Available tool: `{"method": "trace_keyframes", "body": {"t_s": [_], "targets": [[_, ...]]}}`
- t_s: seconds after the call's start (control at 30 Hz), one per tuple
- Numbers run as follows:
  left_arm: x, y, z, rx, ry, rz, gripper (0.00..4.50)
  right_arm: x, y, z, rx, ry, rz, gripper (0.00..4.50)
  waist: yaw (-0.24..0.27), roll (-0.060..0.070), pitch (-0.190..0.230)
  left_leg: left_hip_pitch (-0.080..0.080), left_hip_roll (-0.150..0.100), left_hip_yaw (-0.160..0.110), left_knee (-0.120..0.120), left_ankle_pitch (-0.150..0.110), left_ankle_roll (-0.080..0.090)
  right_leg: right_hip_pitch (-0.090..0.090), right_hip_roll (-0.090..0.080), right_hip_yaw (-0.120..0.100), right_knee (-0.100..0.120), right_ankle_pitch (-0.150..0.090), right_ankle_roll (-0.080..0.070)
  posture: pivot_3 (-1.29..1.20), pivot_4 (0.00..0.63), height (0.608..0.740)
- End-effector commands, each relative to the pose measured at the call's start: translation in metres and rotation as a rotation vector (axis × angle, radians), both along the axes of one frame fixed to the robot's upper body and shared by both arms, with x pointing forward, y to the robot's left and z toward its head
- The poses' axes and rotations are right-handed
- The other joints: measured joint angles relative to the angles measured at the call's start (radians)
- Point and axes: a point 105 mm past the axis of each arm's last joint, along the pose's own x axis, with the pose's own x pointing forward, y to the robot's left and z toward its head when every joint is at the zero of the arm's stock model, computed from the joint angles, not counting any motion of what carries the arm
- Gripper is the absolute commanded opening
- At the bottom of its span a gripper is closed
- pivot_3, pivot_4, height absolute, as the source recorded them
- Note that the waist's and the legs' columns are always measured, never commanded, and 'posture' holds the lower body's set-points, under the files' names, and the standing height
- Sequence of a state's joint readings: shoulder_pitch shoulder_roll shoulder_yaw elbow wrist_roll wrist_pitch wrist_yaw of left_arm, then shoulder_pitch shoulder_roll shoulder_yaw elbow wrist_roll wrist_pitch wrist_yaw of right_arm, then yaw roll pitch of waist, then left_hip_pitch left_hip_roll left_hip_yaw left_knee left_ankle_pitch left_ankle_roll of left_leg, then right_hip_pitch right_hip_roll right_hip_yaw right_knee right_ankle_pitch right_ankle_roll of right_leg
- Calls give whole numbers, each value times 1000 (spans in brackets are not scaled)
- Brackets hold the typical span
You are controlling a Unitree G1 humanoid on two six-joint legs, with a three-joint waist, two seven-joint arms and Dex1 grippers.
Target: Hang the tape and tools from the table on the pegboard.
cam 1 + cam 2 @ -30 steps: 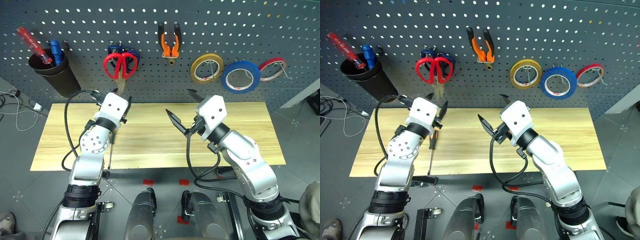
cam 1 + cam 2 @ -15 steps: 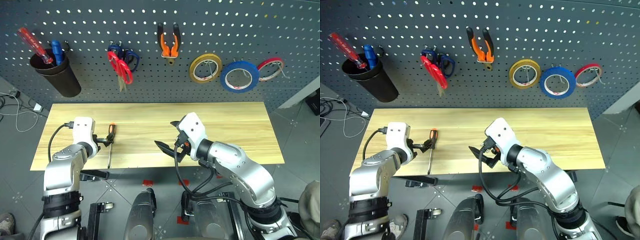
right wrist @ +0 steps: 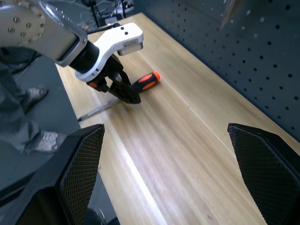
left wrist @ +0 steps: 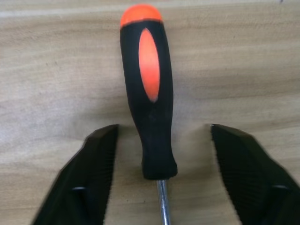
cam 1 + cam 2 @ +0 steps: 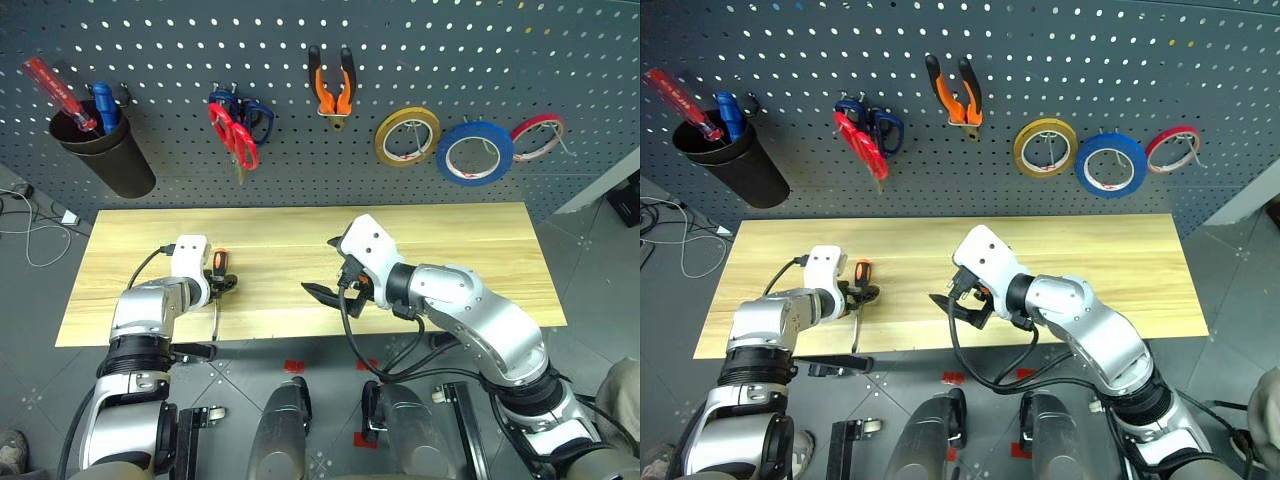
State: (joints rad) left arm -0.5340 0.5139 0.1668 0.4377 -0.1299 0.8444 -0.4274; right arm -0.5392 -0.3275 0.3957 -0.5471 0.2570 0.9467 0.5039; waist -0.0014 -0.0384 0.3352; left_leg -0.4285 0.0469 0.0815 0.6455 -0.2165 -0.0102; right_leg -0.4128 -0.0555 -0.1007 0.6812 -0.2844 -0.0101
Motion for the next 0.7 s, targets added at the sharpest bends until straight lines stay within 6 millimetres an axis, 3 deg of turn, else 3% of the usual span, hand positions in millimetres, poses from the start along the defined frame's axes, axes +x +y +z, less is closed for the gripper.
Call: {"method": "trace_keyframes", "body": {"t_s": [0.03,0.2,0.33,0.43,0.57,0.7], "targets": [[-1,6,7,28,-35,-15,1956,-7,4,9,16,-42,54,4500,0,-1,-1,0,0,0,0,0,0,0,0,0,0,0,0,-2,276,740],[-10,15,43,185,-291,-72,503,-7,-8,15,27,-116,15,4500,-2,-5,-4,0,0,0,0,0,0,0,0,0,-1,0,0,-9,262,740],[-29,14,74,290,-526,-49,501,-12,-14,20,62,-162,13,4500,0,-5,-5,0,0,0,0,0,0,0,-1,0,-1,0,0,-8,251,740],[-62,7,116,497,-795,-37,501,-21,-15,35,168,-213,34,4500,-1,-8,-10,0,0,-1,0,0,0,1,-1,0,-1,0,0,10,244,740],[-87,-6,143,578,-944,15,501,-29,-15,52,302,-201,65,4500,2,-9,-22,0,0,-1,0,0,0,1,-1,-1,0,0,0,33,237,740],[-90,-10,191,628,-1105,100,501,-32,-15,64,364,-208,99,4500,17,-9,-30,0,0,-4,0,-2,3,3,-1,-4,0,2,-2,56,232,740]]}}
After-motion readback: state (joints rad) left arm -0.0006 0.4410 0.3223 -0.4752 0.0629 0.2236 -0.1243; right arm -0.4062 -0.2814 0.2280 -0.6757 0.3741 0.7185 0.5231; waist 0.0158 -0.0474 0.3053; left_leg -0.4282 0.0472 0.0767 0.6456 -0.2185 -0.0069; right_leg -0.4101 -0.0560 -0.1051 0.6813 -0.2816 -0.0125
